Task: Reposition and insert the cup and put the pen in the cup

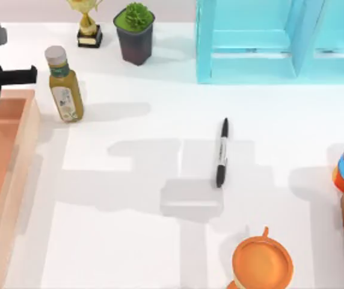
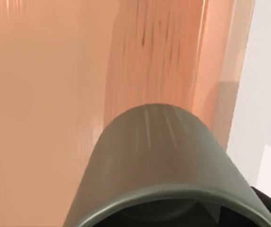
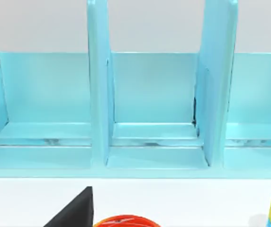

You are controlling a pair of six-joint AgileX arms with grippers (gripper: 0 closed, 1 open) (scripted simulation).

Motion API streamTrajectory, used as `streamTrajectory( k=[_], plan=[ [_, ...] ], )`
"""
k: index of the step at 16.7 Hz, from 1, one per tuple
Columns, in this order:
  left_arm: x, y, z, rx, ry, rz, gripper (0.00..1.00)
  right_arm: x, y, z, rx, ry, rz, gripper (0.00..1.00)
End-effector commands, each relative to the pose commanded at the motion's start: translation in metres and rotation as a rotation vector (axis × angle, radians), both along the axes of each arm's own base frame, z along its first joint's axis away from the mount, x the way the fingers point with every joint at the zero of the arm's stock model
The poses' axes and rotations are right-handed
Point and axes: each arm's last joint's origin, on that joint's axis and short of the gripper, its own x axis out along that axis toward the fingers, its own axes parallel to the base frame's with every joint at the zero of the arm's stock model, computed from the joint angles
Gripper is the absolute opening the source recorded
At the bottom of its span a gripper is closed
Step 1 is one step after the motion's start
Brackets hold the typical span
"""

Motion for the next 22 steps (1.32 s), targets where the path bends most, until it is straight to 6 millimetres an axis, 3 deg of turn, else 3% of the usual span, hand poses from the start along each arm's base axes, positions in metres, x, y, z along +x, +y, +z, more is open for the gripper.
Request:
streamTrajectory(
  k=[5,11,14,19,22],
  plan=[
    [-0.024,-0.057,0.035,-0.002,0.062,-0.074,0.00,0.000,0.000,0.000,0.000,0.000,0.000,1.00],
    [-0.026,-0.062,0.034,-0.001,0.076,-0.080,0.00,0.000,0.000,0.000,0.000,0.000,0.000,1.00],
    [-0.017,-0.080,0.014,0.000,0.074,-0.072,0.00,0.000,0.000,0.000,0.000,0.000,0.000,1.00],
    [-0.005,-0.138,-0.041,-0.009,0.040,-0.078,0.00,0.000,0.000,0.000,0.000,0.000,0.000,1.00],
    [-0.006,-0.149,-0.052,-0.008,0.043,-0.080,0.00,0.000,0.000,0.000,0.000,0.000,0.000,1.00]
  ],
)
